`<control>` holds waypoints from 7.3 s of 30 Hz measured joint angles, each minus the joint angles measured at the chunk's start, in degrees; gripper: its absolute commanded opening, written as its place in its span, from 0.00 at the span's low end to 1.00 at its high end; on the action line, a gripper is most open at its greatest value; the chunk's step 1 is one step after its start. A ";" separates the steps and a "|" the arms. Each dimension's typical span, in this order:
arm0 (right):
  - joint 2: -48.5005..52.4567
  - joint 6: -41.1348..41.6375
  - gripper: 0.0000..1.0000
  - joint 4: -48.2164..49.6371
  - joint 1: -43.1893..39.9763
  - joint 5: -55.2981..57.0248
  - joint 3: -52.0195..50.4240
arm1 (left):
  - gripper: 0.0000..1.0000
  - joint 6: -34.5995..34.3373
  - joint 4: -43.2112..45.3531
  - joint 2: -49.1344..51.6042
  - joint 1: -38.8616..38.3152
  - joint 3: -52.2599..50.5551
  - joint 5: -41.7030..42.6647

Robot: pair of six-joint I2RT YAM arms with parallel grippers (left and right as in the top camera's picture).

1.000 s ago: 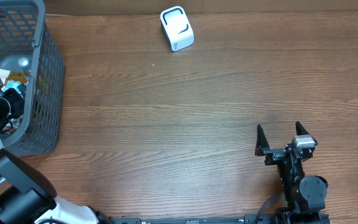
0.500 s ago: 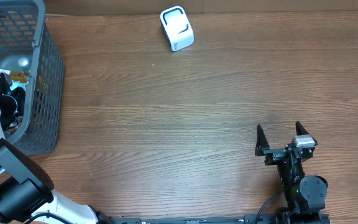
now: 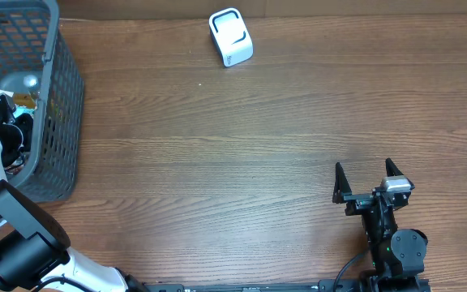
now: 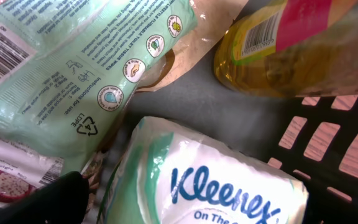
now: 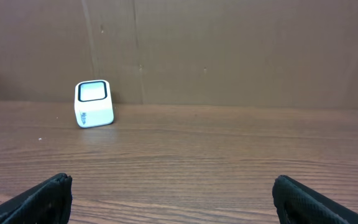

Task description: Scan the item barcode

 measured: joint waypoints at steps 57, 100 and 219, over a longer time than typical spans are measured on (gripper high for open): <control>0.00 -0.02 1.00 0.02 0.00 -0.04 0.00 | 0.35 -12.33 -29.99 -7.04 -1.97 38.84 -4.85; 0.00 -0.02 1.00 0.04 0.00 0.02 0.00 | 0.31 -19.98 -35.82 -6.10 -53.31 39.85 10.62; 0.00 0.02 1.00 0.02 0.00 0.00 0.00 | 0.60 -37.70 -32.59 19.71 -78.36 38.47 -10.58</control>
